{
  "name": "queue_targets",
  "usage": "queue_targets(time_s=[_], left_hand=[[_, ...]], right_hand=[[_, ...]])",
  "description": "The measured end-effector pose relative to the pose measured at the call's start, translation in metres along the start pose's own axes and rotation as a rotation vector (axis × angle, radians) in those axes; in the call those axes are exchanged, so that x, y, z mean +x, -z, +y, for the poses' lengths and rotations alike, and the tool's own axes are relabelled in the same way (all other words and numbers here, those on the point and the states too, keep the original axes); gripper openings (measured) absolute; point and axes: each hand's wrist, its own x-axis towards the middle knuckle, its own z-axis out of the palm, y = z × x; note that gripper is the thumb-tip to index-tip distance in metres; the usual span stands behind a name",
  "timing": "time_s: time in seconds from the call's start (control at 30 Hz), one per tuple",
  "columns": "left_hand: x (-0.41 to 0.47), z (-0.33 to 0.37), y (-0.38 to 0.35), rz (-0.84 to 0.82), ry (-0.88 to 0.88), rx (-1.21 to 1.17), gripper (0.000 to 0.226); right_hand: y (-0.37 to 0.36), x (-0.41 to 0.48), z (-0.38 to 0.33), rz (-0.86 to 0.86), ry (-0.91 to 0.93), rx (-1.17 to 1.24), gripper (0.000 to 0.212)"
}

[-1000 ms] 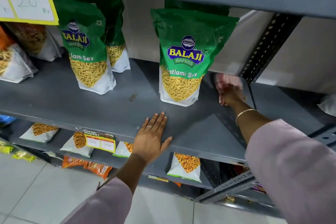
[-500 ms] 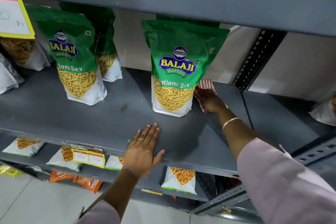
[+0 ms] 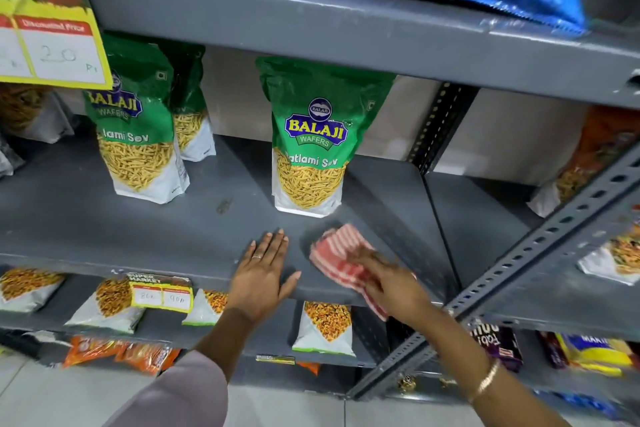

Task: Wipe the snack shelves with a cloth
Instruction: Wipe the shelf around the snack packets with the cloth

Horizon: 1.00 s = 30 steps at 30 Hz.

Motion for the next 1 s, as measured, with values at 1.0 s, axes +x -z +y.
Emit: queue_targets(time_s=[1.0], left_hand=[[-0.028,-0.118,0.015,0.059,0.091,-0.058,0.08]], right_hand=[[-0.021,0.013,-0.121,0.43,-0.261,0.572,0.039]])
